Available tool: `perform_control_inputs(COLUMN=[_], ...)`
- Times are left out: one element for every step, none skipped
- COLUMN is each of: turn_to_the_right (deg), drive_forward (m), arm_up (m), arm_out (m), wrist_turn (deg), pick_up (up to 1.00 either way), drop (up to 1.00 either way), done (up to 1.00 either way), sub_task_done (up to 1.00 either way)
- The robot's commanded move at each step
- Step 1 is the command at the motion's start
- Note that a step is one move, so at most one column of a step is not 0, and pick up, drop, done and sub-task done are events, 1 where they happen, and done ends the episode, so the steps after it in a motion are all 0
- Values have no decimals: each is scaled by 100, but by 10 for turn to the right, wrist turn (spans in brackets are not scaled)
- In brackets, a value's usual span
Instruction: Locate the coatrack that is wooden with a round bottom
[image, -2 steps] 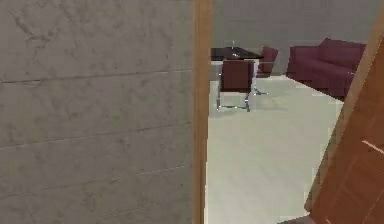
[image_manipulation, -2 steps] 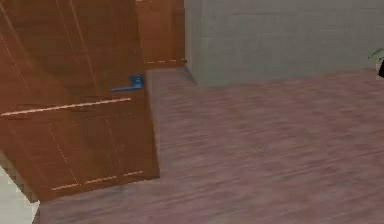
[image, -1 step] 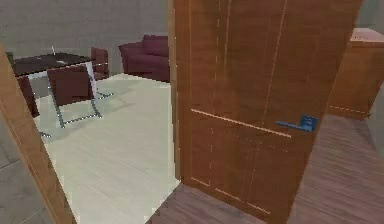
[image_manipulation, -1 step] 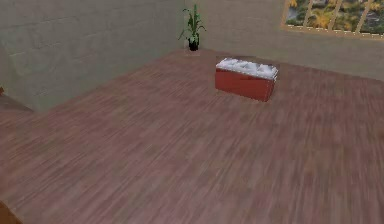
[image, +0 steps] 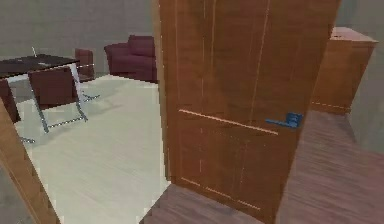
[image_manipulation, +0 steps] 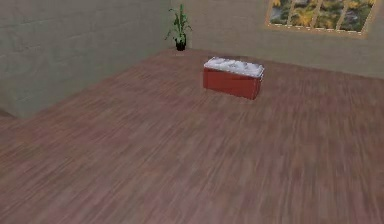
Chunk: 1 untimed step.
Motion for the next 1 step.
perform_control_inputs(turn_to_the_right=[0], drive_forward=[65], arm_up=[0], arm_out=[0], wrist_turn=[0], pick_up=[0], drop=[0], done=[0], sub_task_done=[0])
